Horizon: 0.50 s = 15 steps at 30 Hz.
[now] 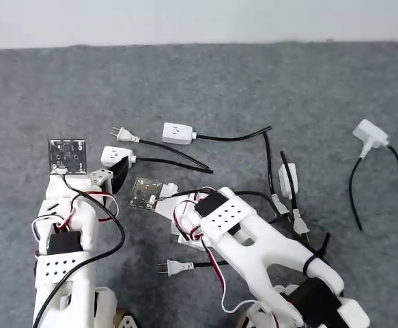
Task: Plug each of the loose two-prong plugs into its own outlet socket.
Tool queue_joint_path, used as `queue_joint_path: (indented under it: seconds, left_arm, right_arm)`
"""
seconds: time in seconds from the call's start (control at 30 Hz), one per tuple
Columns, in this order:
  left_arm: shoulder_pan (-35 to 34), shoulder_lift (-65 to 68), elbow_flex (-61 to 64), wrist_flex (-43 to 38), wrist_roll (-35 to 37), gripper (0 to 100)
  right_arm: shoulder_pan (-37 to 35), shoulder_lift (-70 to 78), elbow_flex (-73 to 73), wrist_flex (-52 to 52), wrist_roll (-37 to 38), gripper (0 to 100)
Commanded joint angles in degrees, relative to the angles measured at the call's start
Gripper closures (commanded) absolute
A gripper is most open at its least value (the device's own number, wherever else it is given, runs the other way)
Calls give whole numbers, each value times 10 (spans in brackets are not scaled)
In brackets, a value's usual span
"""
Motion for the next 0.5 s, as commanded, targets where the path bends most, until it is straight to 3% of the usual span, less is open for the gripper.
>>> queue_joint_path:
  seconds: [0.0,0.47]
  left_arm:
    - [0,-15,-7,-18,1,650]
    - [1,-15,-7,-18,1,650]
  right_arm:
    - [21,-2,-38,-8,7,786]
    - [44,-7,-67,16,2,786]
